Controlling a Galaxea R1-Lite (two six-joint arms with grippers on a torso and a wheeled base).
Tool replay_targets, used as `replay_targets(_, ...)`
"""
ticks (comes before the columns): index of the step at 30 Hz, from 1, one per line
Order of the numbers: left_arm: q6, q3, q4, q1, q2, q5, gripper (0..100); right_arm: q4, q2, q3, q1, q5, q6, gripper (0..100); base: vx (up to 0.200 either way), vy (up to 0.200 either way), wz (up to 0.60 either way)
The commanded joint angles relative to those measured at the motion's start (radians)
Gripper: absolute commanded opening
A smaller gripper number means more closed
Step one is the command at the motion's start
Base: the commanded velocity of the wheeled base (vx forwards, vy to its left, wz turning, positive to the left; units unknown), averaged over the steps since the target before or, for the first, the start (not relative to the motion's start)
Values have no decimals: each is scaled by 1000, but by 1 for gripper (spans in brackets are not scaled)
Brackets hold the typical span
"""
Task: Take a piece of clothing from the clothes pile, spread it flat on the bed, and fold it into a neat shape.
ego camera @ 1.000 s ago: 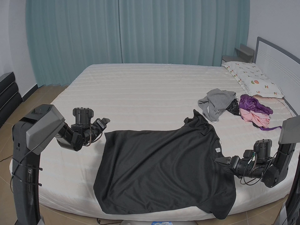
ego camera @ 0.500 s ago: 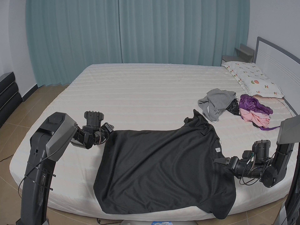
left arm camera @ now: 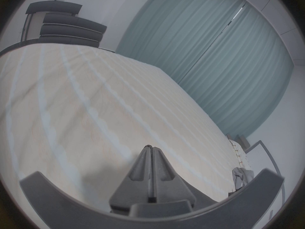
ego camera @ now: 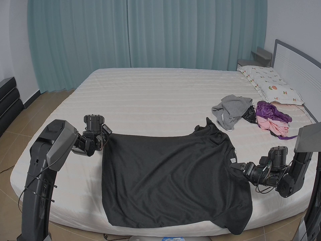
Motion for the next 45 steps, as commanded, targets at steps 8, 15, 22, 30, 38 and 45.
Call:
replay_targets(8,65,-3,-1,3,-38,-3,0,102,106,-308,0,-77,14,100,0,0,0)
replay_targets(15,67,10,-1,-11,-39,5,0,351,203,-644,3,-103,7,100,0,0,0)
replay_targets(22,65,32,18,-12,-61,8,0,582,305,-922,-17,-143,-121,100,0,0,0)
replay_targets(30,61,58,19,-9,-61,6,0,622,454,-1124,-17,-165,-210,100,0,0,0)
replay_targets(38,56,63,18,-8,-53,6,0,668,565,-1351,-6,-192,-219,100,0,0,0)
replay_targets(45,56,60,18,-6,-51,6,0,673,563,-1365,-6,-194,-222,0,0,0,0)
